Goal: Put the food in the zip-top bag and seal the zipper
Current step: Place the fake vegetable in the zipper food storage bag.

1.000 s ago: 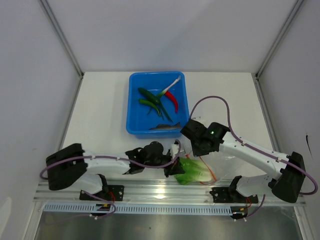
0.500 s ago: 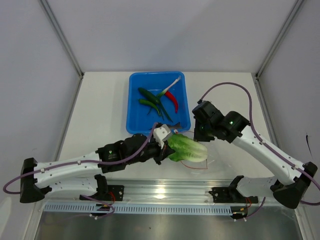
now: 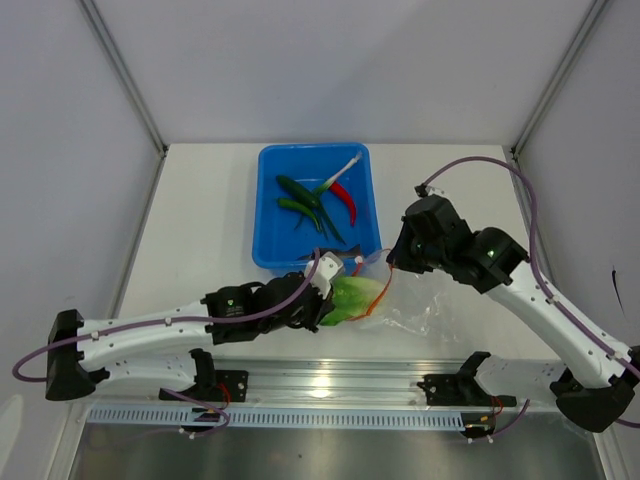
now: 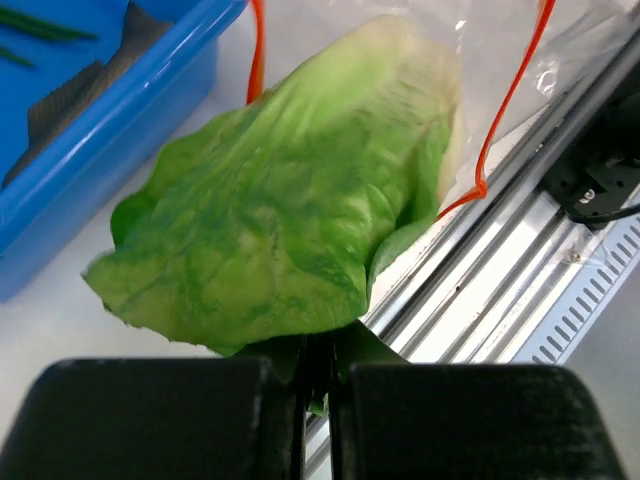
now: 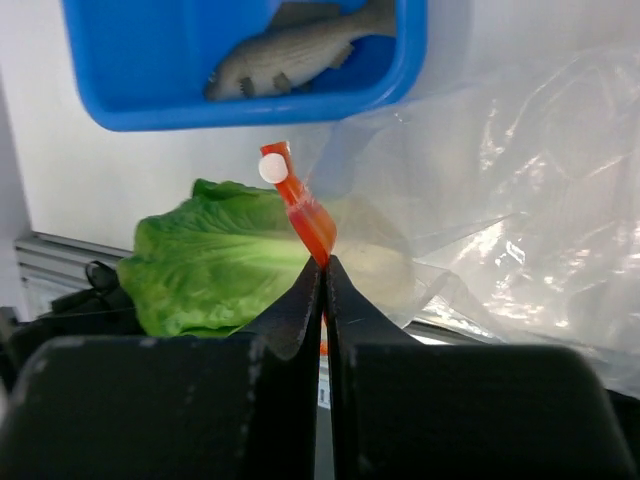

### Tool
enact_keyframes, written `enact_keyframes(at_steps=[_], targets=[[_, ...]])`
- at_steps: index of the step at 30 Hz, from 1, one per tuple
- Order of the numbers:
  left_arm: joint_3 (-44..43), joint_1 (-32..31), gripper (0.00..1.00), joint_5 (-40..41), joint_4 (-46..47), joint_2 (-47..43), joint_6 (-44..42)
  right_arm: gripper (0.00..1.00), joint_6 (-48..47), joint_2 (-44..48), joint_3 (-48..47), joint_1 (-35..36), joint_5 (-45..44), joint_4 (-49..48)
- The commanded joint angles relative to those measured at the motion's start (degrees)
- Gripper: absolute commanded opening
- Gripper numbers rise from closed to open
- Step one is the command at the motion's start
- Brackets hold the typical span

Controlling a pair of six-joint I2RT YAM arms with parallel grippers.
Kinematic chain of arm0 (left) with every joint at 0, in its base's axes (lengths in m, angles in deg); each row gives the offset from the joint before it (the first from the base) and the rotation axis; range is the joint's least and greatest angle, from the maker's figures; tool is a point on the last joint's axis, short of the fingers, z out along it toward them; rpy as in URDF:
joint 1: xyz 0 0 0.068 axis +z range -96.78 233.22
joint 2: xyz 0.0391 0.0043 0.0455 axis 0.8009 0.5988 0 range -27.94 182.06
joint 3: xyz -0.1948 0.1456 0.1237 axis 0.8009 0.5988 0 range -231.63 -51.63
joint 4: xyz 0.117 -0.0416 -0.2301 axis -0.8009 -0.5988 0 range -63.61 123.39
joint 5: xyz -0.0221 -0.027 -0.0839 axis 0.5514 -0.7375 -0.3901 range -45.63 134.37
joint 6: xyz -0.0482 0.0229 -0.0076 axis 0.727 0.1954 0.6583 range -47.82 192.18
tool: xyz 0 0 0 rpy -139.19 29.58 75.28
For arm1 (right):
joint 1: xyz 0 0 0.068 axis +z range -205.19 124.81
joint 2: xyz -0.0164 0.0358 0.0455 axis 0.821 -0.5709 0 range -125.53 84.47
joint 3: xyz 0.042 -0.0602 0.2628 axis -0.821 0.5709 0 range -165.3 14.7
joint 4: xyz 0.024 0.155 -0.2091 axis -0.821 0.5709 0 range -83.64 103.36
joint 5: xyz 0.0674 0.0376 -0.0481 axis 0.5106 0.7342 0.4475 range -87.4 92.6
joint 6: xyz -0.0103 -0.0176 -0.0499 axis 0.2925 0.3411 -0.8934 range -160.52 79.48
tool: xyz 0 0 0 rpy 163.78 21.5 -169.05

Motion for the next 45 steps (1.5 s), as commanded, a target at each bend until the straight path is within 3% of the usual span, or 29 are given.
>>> enact_keyframes(at_steps=[1,5,10,16,20,21,25,32,35,38,39,40,41,42,45], targets=[[-2.84,-0.19,0.01,4.55,-0.51,1.11,3.76,0.00,1.80,1.53,-2.11,-0.72,2.47,-5.43],[-11.27,-0.28,0.00,4.11,-1.82,6.47,6.40,0.00,2.85,1.18,0.61,0.60,3.96,-8.85],[-18.22,-0.10,0.01,-5.19,4.23,11.05,6.31,0.00,5.23,1.97,4.83,0.69,8.10,-12.73],[-13.06,0.33,0.01,-4.66,15.92,6.74,8.16,0.00,7.60,3.64,6.68,-1.50,13.18,-13.25],[-17.78,0.69,0.01,-11.88,11.48,17.70,5.00,0.00,9.10,4.26,6.85,-3.52,18.29,-16.58],[-21.80,0.51,0.01,-10.50,3.88,20.08,5.95,0.00,9.62,4.26,6.94,-3.79,19.08,-17.29],[-29.31,0.78,0.01,-5.13,-4.11,24.32,9.65,0.00,10.59,4.52,7.82,-3.26,18.65,-17.65],[-26.77,1.83,0.01,4.27,5.19,21.08,5.80,0.00,11.30,5.49,10.11,-3.79,19.26,-17.83],[-21.06,1.83,0.01,2.27,13.63,19.32,2.10,0.00,10.77,5.66,7.65,-3.97,18.13,-15.11],[-19.65,1.74,0.17,0.15,14.01,18.78,1.04,0.00,10.33,6.19,6.33,-4.49,17.51,-13.52],[-19.56,1.57,0.35,0.15,13.56,18.61,1.13,0.00,10.16,6.28,6.07,-4.58,17.25,-13.17],[-19.21,1.39,0.43,0.24,13.30,18.09,1.30,0.00,10.07,6.37,5.89,-4.67,17.07,-12.47],[-17.29,1.22,0.63,0.85,13.47,17.30,1.65,0.00,9.89,6.45,5.63,-4.84,16.72,-12.12],[-16.58,0.87,0.95,1.47,13.47,15.38,2.09,0.00,9.54,6.54,5.45,-4.84,16.19,-11.42],[-13.42,0.08,0.99,4.88,13.20,11.07,1.48,0.00,8.66,6.54,4.92,-5.11,15.58,-10.53]])
